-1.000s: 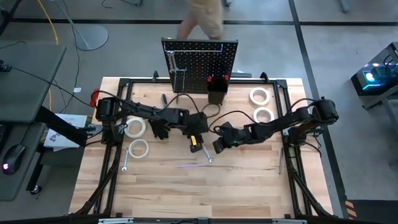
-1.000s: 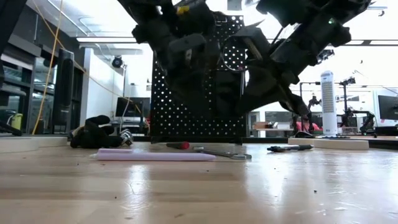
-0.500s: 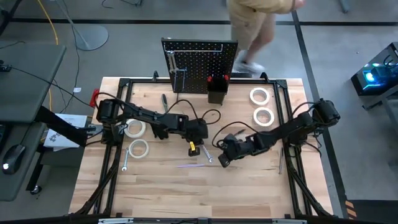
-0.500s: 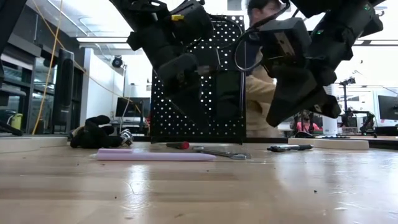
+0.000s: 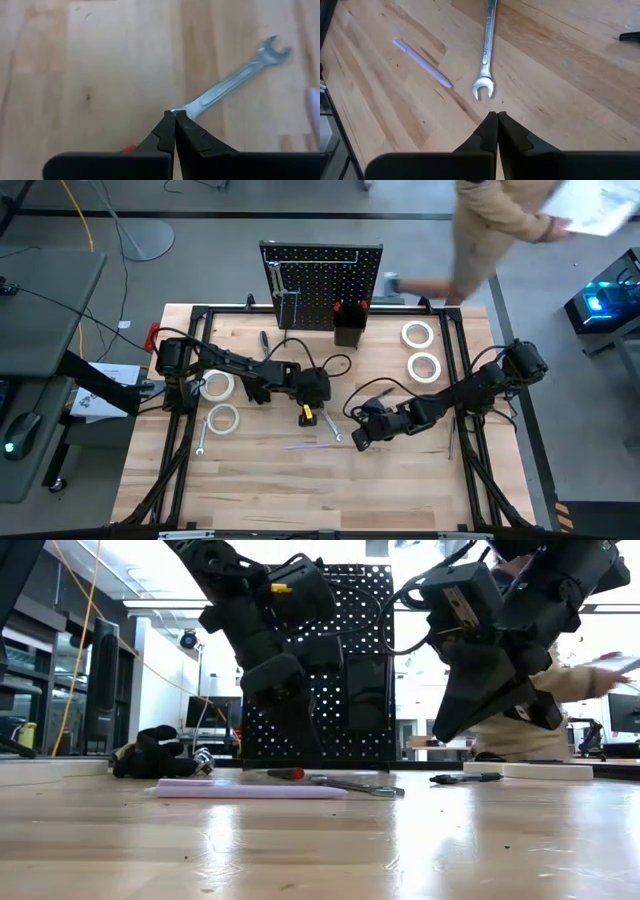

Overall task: Hang tools onto peg board
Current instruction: Hang the wrench onto the peg board

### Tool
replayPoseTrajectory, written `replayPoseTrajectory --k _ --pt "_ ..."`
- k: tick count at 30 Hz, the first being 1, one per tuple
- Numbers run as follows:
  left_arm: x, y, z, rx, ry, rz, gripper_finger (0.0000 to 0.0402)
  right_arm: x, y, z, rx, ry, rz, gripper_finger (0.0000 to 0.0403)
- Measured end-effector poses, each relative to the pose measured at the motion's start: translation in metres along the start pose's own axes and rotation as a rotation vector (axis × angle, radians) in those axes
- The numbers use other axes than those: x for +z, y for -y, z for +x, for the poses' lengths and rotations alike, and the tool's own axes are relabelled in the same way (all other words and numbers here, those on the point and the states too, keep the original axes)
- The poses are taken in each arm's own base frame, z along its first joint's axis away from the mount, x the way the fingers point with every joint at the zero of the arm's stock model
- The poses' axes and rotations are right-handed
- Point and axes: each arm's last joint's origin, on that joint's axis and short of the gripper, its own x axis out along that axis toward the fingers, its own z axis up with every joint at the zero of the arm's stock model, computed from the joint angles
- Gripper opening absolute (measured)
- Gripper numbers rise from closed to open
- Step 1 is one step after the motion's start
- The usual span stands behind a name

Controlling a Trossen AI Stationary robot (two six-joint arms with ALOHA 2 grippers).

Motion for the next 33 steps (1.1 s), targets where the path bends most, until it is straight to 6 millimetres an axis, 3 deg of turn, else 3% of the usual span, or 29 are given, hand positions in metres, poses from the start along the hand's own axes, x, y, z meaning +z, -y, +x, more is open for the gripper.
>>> replayPoseTrajectory --k 17,33 --pt "-0.002 -0.002 0.009 -0.012 0.000 0.066 0.0000 0.000 0.000 0.000 -0.001 0.001 0.025 0.0000" --pt "-0.011 0.002 0.033 -0.031 -0.054 0.064 0.0000 -0.001 -0.002 0.000 0.027 -0.034 0.043 0.0000"
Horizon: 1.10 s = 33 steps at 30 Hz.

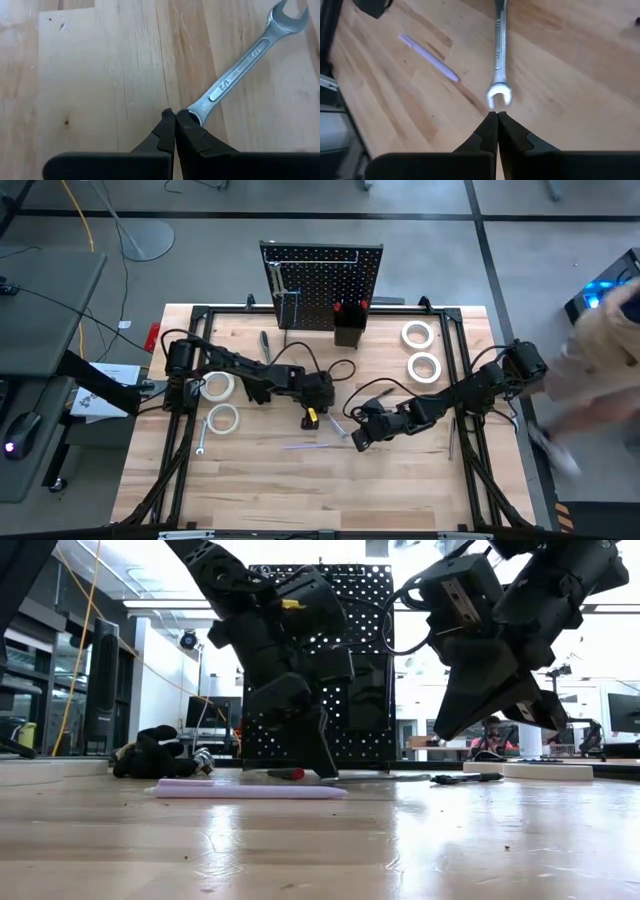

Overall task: Hang tools onto peg board
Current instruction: Hang the wrench onto the peg board

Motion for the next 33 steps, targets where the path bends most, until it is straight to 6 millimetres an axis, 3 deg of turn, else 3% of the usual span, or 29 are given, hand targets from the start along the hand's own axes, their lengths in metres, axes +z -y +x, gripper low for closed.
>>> replayPoseTrajectory --k 7,15,18,27,33 --pt "-0.001 0.000 0.008 0.000 0.006 -0.051 0.0000 0.007 0.003 0.001 -0.009 -0.027 0.106 0.0022" --pt "0.001 -0.001 0.010 0.013 0.046 -0.080 0.0000 0.027 0.017 0.017 -0.028 -0.139 0.137 0.0176" --pt "0.001 0.000 0.010 0.018 0.046 -0.083 0.0000 0.034 0.021 0.026 -0.010 -0.153 0.129 0.0212" --pt "0.001 -0.001 0.010 0.038 0.048 -0.098 0.0000 0.043 0.030 0.043 0.057 -0.277 0.058 0.0224" --pt "0.002 -0.002 0.010 0.066 0.054 -0.165 0.0000 0.037 0.029 0.058 0.072 -0.267 0.122 0.0224"
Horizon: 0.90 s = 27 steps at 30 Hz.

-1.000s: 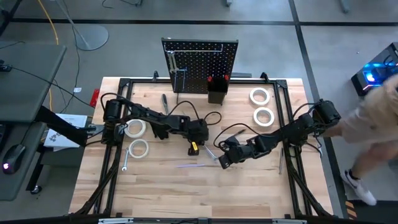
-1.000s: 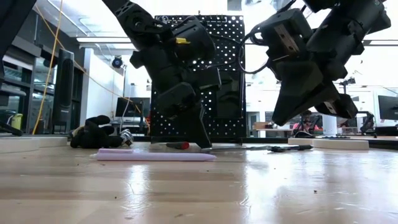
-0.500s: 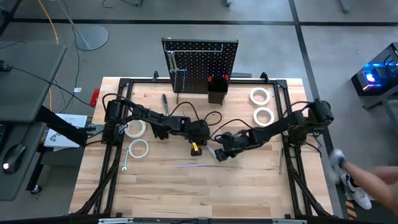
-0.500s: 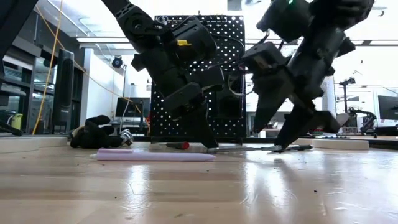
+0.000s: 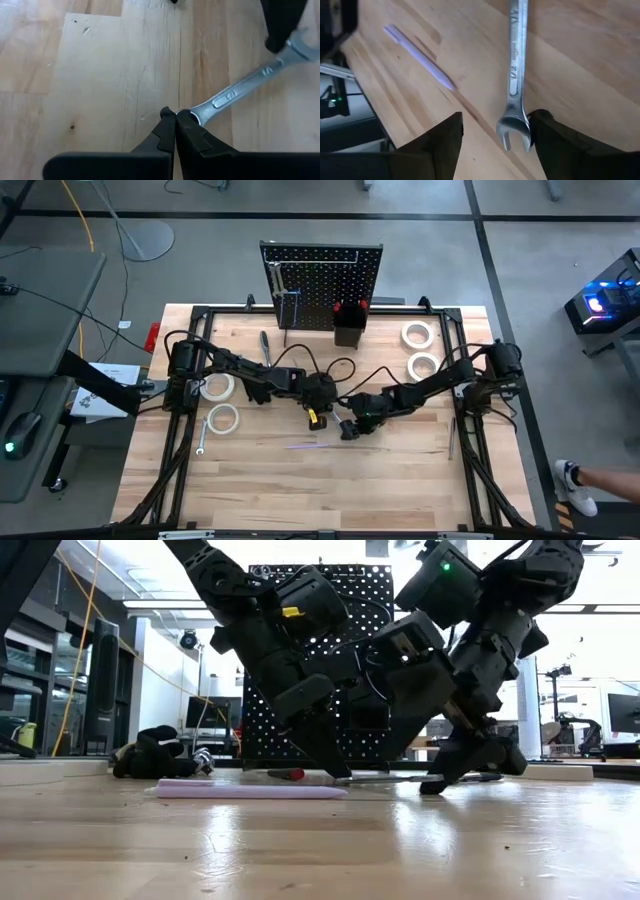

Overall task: Hang tools onto peg board
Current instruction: Hang the wrench onto the peg board

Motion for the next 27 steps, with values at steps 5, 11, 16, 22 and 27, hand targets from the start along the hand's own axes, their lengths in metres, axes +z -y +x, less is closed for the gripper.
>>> replayPoseTrajectory --k 5,11,16,22,27 --pt "0.000 0.000 0.000 0.007 0.004 -0.006 0.0000 0.000 0.001 0.006 0.005 0.022 0.007 0.0224" --pt "0.002 -0.002 0.000 0.041 0.018 -0.048 0.0000 0.002 0.003 0.007 -0.033 0.101 0.061 0.0180" --pt "0.003 -0.002 0.000 0.063 0.033 -0.079 0.0000 -0.002 0.007 0.008 -0.101 0.155 0.083 0.0086" --pt "0.003 -0.003 0.000 0.064 0.041 -0.125 0.0000 -0.001 0.009 0.018 -0.074 0.183 0.110 0.0007" --pt "0.004 -0.003 -0.001 0.073 0.051 -0.178 0.0000 -0.003 0.008 0.019 -0.065 0.197 0.115 0.0002"
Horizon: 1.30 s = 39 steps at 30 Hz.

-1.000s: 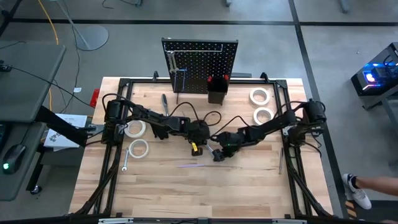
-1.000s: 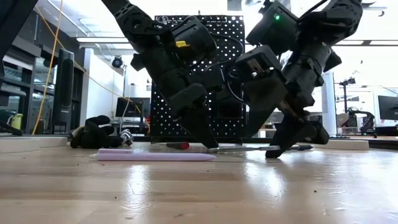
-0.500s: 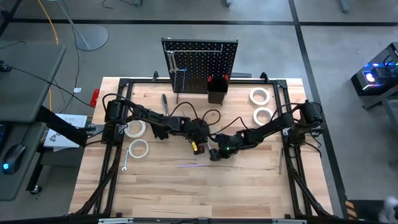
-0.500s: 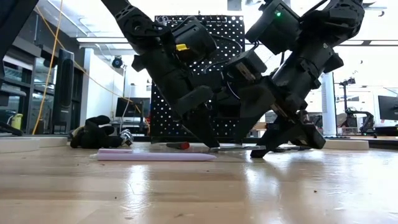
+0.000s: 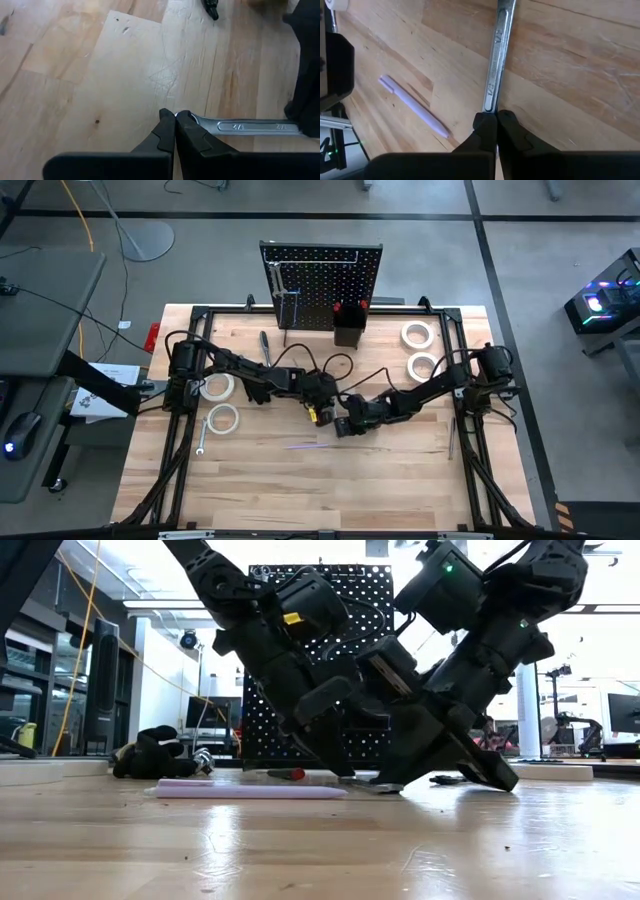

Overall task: Hang tools onto peg board
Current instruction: Hang the wrench onto the peg board

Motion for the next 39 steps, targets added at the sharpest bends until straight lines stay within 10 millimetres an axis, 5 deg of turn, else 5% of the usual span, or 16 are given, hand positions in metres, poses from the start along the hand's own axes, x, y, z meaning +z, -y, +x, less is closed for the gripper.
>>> replayPoseTrajectory --k 15,30,39 --pt "-0.001 0.001 0.000 -0.002 -0.013 -0.087 0.0000 -0.010 -0.008 -0.015 0.026 0.001 -0.025 0.0000" --pt "-0.011 0.025 0.012 -0.049 -0.024 -0.212 0.0000 -0.007 -0.027 -0.075 0.076 0.030 -0.176 0.0000" --pt "-0.010 0.026 0.013 -0.042 0.000 -0.390 0.0000 -0.011 -0.026 -0.071 0.062 0.015 -0.211 0.0033"
